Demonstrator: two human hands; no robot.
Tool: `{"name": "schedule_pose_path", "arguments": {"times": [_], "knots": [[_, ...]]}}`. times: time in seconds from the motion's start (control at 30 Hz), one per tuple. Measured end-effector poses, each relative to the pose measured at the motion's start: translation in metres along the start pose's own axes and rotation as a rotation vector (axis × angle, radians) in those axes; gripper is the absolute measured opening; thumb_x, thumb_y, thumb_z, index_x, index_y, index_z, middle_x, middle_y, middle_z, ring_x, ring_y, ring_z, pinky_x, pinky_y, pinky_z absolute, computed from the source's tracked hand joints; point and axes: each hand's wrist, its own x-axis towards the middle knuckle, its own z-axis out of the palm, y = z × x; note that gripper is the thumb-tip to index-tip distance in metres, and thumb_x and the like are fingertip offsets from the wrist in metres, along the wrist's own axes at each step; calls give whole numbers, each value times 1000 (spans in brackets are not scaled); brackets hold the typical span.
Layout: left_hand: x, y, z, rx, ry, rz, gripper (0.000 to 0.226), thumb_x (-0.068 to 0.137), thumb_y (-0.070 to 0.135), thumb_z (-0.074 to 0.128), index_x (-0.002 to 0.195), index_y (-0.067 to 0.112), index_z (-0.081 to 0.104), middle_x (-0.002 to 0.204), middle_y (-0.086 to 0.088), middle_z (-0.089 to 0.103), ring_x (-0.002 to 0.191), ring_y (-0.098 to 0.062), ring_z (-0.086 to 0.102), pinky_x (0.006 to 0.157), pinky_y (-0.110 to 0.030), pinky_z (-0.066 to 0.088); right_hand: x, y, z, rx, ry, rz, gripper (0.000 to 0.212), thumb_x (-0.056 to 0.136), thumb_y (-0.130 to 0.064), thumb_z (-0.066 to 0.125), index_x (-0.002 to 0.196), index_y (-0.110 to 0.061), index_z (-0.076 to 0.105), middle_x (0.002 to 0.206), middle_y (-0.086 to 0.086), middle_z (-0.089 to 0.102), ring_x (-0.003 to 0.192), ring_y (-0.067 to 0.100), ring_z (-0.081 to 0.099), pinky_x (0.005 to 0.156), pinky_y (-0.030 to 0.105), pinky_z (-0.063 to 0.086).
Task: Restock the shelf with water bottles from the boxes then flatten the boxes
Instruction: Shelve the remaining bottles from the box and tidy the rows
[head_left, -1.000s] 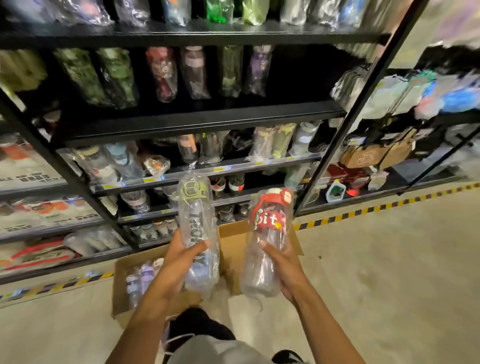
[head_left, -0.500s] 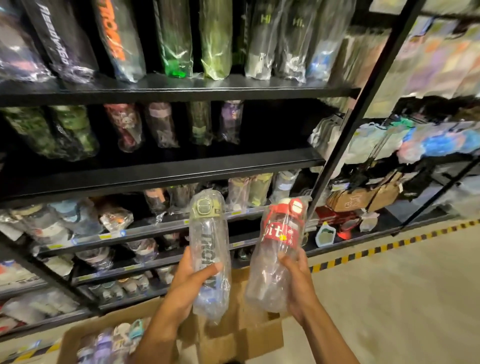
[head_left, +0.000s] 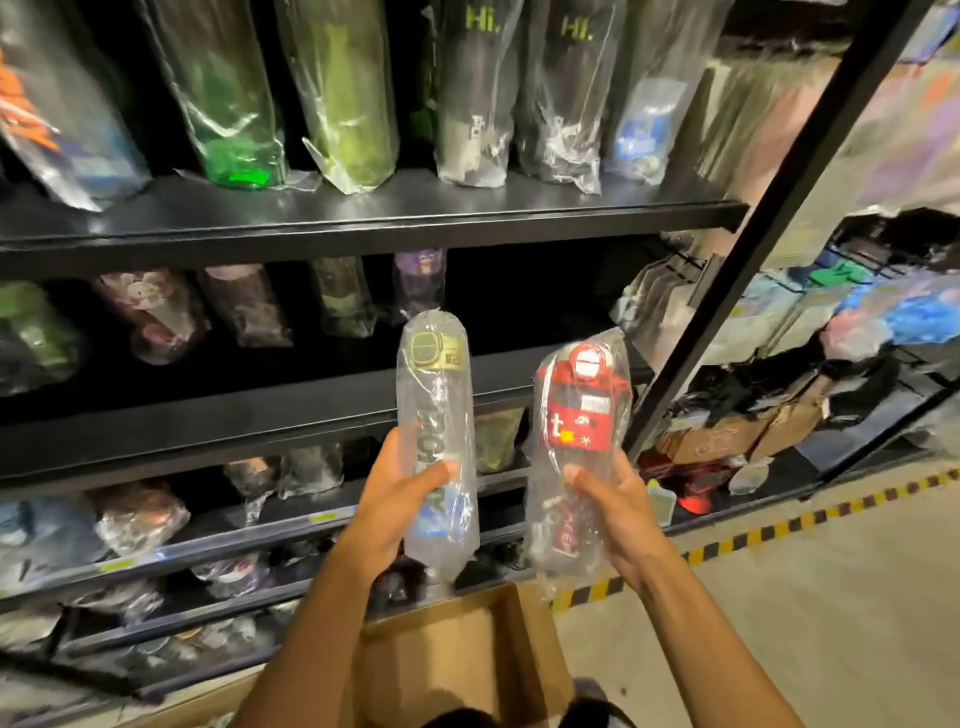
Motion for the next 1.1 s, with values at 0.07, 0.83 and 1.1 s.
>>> {"name": "schedule_pose_path", "arguments": {"times": [0.07, 0.83, 1.1], "knots": [[28, 7, 12, 14, -2, 14, 75, 79, 32, 81, 146, 36, 49, 138, 12, 63, 125, -12, 63, 101, -38, 53, 31, -13, -6, -27, 0, -41, 47, 89, -7, 75, 131, -22, 61, 115, 6, 76, 102, 27, 74, 84, 42, 61], [316, 27, 98, 126, 358, 126, 62, 77, 29, 88, 131, 12, 63, 120, -6, 72, 84, -14, 71, 65, -19, 57, 378, -77, -43, -18, -53, -236, 49, 82, 7, 78, 128, -6, 64, 87, 1, 79, 69, 16, 73, 60, 31, 58], [366, 23, 94, 325, 263, 396, 87, 74, 10, 90, 144, 26, 39, 132, 10, 58, 118, 6, 57, 107, -38, 52, 411, -79, -21, -252, -79, -538, 76, 63, -26, 91, 131, -25, 57, 116, 14, 73, 104, 34, 73, 80, 54, 61]]}}
